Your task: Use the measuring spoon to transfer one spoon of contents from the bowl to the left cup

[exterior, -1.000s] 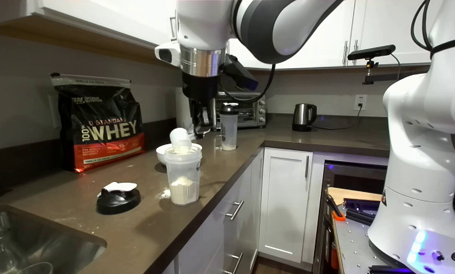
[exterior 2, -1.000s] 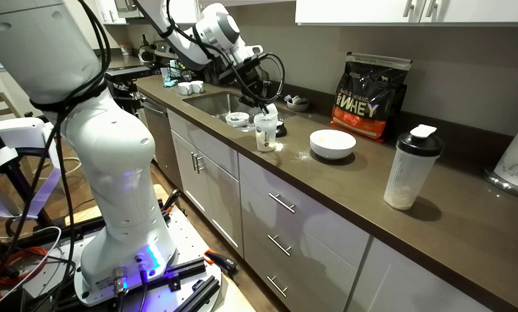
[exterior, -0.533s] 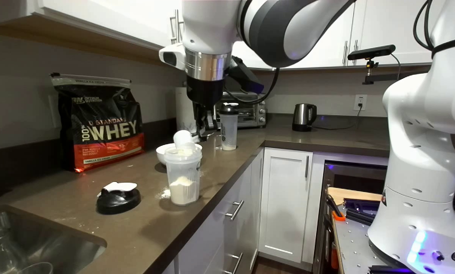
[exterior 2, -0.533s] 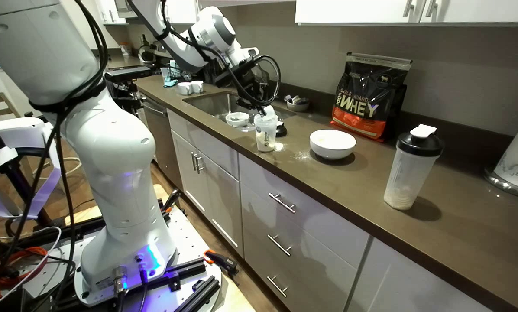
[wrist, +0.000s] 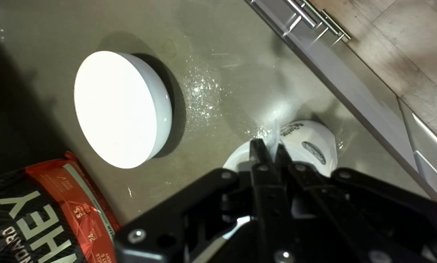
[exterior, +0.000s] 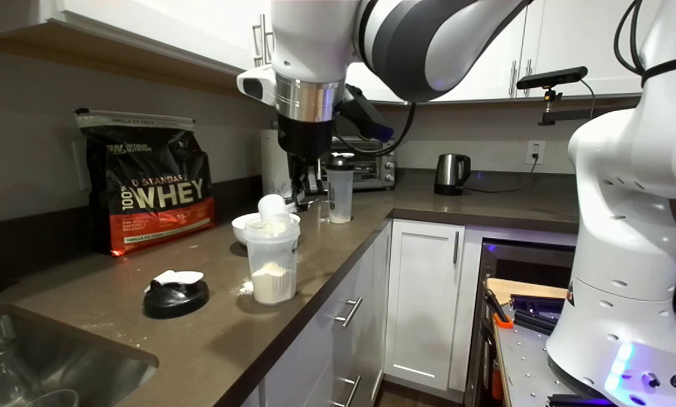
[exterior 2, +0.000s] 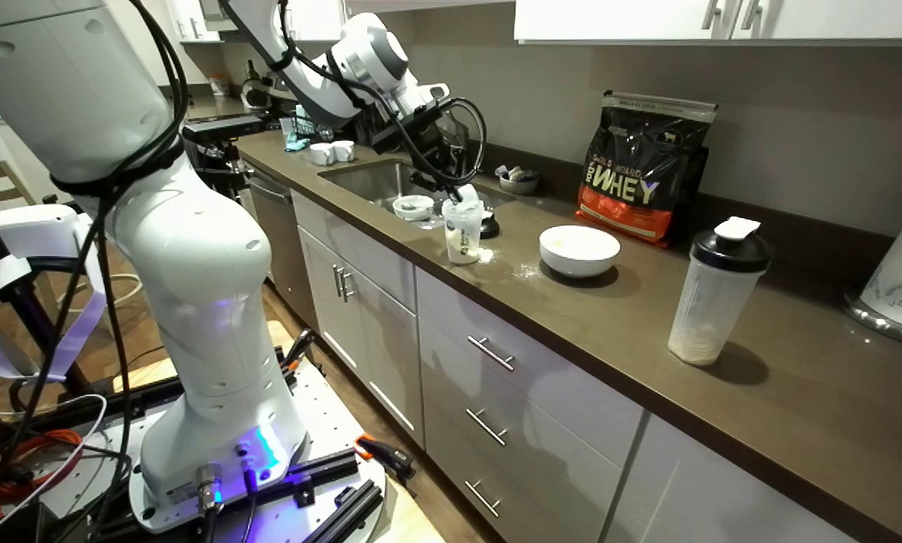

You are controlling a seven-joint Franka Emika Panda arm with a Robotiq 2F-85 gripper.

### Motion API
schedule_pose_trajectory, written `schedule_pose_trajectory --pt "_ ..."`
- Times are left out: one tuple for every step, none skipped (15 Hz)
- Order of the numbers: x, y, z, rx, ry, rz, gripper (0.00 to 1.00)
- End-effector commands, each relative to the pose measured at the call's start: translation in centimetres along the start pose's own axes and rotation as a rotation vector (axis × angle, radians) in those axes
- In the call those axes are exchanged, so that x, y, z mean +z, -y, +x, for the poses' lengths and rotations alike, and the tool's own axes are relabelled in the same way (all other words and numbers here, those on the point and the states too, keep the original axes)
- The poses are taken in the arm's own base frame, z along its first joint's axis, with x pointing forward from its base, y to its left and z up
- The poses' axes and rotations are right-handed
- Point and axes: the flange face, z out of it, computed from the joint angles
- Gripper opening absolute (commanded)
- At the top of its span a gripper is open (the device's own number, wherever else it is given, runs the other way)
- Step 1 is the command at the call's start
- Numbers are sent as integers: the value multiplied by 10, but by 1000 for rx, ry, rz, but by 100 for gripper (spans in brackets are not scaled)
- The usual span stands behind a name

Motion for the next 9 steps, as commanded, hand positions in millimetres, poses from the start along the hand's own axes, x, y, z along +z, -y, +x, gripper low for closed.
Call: schedule_pose_trajectory --pt "-1 -3 -2 23 -23 -49 1" --pt "-1 -4 -1 26 -24 -60 1" --pt "0 -5 -1 31 -26 -73 1" --pt "0 -6 0 32 -27 -80 1" --pt "0 -7 0 34 -28 -88 1" --pt "0 -7 1 35 -29 -92 1" --pt "1 -8 2 36 -29 -97 1" --pt "2 -9 3 37 -31 -103 1" --pt "2 -9 3 38 -30 -105 1"
